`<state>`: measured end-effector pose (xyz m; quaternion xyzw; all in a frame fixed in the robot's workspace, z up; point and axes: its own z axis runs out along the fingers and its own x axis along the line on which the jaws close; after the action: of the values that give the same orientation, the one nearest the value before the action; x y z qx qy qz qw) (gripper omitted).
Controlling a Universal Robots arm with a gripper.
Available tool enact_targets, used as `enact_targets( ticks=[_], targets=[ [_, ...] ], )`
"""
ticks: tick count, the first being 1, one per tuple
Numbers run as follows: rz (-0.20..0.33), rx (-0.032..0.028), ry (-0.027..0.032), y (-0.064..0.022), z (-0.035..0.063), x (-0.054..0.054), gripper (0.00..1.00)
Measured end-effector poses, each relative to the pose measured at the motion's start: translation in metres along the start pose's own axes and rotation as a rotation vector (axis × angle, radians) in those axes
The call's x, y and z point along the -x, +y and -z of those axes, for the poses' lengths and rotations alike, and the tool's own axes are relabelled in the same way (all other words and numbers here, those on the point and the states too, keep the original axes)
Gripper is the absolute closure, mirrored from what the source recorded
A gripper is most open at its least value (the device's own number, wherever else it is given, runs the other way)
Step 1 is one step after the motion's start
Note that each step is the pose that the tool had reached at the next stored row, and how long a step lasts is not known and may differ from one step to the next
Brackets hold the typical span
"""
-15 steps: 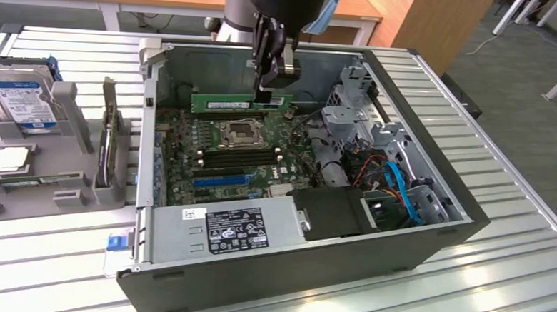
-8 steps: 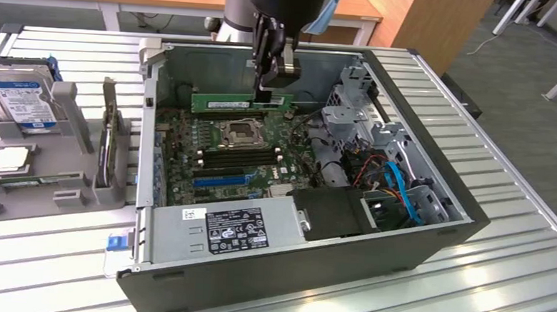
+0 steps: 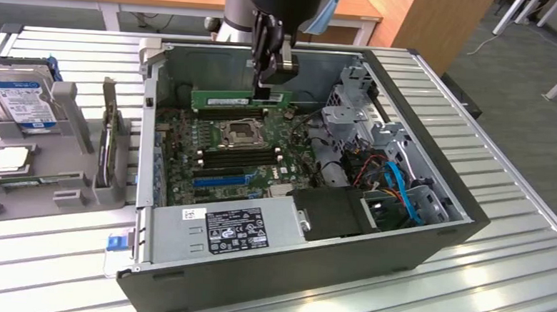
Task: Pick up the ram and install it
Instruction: 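Pick up the ram and move it above insertion slot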
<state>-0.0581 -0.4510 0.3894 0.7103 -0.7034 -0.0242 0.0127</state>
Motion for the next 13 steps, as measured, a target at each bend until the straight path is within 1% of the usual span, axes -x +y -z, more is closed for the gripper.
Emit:
enact_targets(
  ticks=[8, 13],
  targets=[
    [0.000, -0.0001, -0.0012, -0.0001, -0.0008, 0.009, 0.88],
    [0.000, -0.0001, -0.0016, -0.0002, -0.0014, 0.016, 0.88]
  ],
)
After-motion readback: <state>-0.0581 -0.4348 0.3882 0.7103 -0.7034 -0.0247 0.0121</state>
